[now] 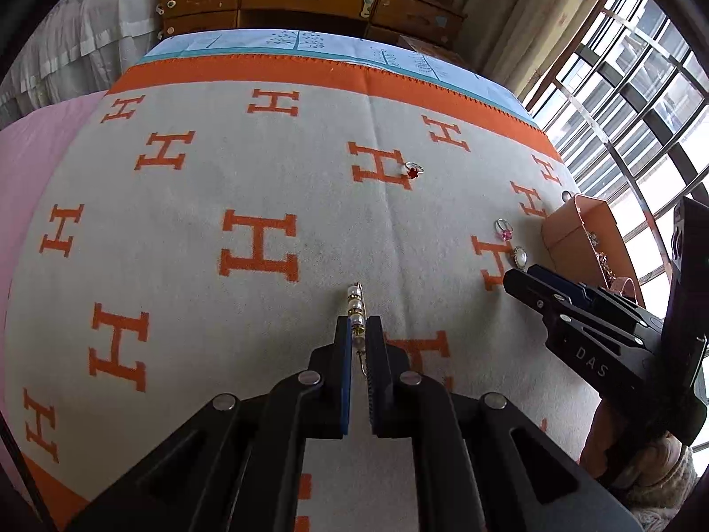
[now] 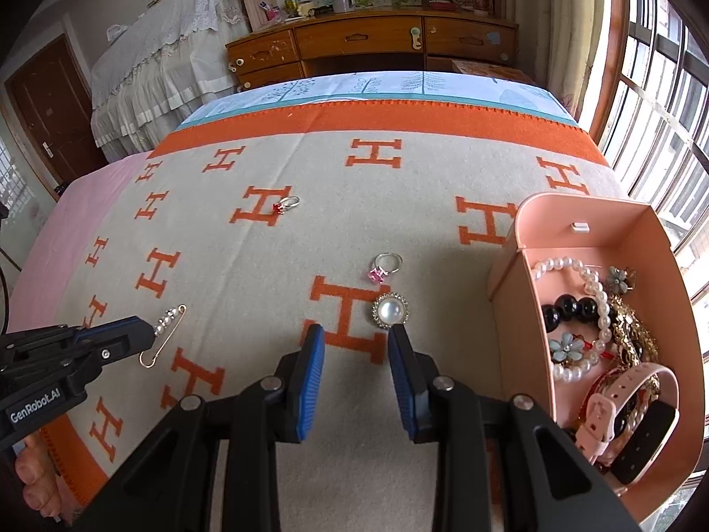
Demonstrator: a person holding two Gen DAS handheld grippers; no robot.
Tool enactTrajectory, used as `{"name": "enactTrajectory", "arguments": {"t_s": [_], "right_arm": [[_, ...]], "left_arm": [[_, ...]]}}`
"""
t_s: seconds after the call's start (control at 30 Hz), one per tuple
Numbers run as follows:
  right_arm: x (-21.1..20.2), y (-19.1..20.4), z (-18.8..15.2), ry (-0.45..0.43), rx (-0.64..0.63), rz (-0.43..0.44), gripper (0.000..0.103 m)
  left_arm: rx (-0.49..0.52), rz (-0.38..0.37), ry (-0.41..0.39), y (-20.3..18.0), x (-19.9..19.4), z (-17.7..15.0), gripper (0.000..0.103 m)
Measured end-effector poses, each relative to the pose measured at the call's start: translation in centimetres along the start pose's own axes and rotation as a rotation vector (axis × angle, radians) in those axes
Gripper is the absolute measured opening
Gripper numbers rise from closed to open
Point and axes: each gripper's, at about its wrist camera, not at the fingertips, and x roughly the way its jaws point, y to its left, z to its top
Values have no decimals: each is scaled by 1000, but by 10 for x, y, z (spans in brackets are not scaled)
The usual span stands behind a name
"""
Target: Organize jewelry
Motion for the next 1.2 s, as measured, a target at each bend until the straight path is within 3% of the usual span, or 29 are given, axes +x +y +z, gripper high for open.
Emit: {"name": "enactTrajectory", "arguments": {"t_s": [0.3, 0.8, 0.93, 1.07, 1.13, 1.17, 1.2], "right_arm": [[7, -2, 6, -44, 8, -68, 30], [12, 2, 13, -23, -81, -64, 27], [10, -4, 11, -29, -50, -46, 18], [8, -5, 9, -31, -47, -19, 17], [7, -4, 7, -35, -49, -13, 17], [6, -3, 6, -35, -48, -3, 17], [5, -3, 5, -34, -45, 7, 17]], "left_arm": [[-3, -20, 24, 13, 8, -7, 4], [-4, -29, 30, 16, 10, -8, 5], [-12, -35, 34, 16, 10, -8, 7], [-23, -52, 39, 17, 9, -7, 20], [-20, -40, 30, 15, 7, -6, 39], [-18, -23, 23, 15, 5, -6, 55], [-16, -8, 14, 14, 4, -6, 61]]}}
